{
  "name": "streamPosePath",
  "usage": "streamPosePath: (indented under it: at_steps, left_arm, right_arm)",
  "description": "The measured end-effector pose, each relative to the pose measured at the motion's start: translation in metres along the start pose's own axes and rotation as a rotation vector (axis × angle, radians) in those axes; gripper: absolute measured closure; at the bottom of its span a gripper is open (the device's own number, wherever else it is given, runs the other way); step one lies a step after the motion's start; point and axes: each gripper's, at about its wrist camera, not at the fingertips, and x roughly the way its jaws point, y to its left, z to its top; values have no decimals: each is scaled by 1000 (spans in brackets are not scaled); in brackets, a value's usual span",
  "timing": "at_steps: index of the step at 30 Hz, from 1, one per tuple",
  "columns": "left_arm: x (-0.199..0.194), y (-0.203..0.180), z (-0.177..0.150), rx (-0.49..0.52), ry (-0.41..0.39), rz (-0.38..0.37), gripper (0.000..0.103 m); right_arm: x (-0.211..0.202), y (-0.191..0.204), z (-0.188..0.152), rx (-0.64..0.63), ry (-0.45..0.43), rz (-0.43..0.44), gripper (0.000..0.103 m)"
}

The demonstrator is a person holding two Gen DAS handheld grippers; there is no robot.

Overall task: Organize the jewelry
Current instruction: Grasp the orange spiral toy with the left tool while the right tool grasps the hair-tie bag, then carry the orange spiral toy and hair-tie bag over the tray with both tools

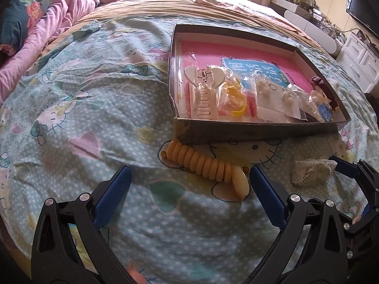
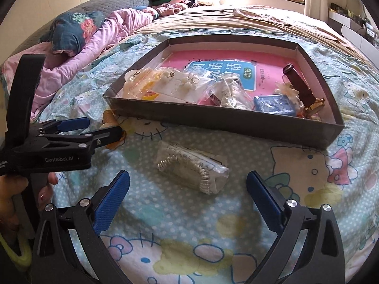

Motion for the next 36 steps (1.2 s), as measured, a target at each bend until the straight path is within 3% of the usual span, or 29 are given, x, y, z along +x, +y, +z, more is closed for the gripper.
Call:
streamPosePath:
  at_steps: [3,6,10,13,24,36]
  left_arm:
    - [4,0,1,9,-1,3,9]
    - [5,0,2,11,-4,7,10]
    - [7,0,7,14,-10,10,22]
    - [7,-2,8,22,-15,9,34]
    - [-7,3,1,-2,-36,-4,38]
    - [-48,-7,-15,13,-94,-13,38]
  right_arm:
    - [5,2,3,7,-2,-15,6]
    - [11,5,6,10,-4,-40,14]
    - [17,9,8,-17,-10,-81,34]
    - [18,11,7,-45,-19,-88,40]
    - [-1,8,-2,-56,-25,-4,43]
    - [-36,-5,-7,-25,-82,-3,44]
